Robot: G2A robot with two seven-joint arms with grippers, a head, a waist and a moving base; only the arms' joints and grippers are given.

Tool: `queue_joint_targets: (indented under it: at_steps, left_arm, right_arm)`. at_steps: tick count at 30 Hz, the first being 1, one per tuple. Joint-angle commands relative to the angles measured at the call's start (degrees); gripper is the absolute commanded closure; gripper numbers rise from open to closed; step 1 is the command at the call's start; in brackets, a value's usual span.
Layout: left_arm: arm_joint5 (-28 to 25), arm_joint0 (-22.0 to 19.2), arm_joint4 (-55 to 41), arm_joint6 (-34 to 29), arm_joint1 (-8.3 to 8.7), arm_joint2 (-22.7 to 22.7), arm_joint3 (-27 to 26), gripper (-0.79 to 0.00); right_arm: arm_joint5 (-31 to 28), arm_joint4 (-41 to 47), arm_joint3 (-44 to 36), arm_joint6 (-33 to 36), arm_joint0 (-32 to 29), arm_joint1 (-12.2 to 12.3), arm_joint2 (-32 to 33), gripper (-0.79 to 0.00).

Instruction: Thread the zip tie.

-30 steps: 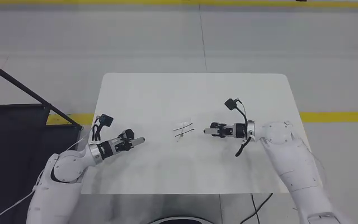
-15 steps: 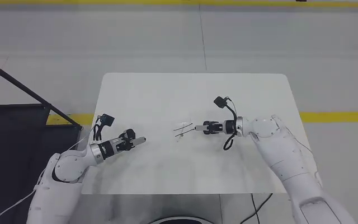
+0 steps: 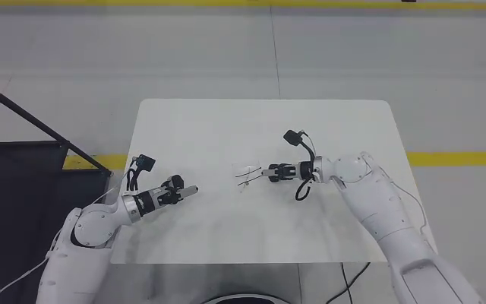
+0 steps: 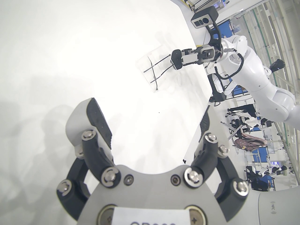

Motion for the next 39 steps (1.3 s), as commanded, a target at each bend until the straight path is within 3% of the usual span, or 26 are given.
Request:
queue_joint_targets:
  at_steps: [1,11,26,28,30,39]
  left_arm:
    - [0.00,0.00,0.00,0.00,0.00,0.00,0.00,-0.785]
    - [0.00,0.00,0.00,0.00,0.00,0.00,0.00,-0.785]
    - [0.00,0.00,0.00,0.00,0.00,0.00,0.00,-0.785]
    - [0.00,0.00,0.00,0.00,0.00,0.00,0.00,-0.785]
    - [0.00,0.00,0.00,0.00,0.00,0.00,0.00,-0.785]
    - [0.00,0.00,0.00,0.00,0.00,0.00,0.00,-0.785]
  right_arm:
    - [0.08,0.10,0.37,-0.08,0.25,-0.14,-0.25,-0.280]
    - [-0.06,0.83,1.80,0.69,1.29,-0.82,-1.40,-0.163]
    - [-0.56,1.21,3.90,1.09,2.56,-1.64,-2.61,-0.142]
    - [-0.61,1.31,4.05,1.12,2.64,-1.73,-2.72,-0.108]
    - [-0.70,1.39,4.19,1.12,2.75,-1.80,-2.79,0.000]
    - [-2.10,2.66,4.85,1.54,2.96,-1.75,-2.13,0.000]
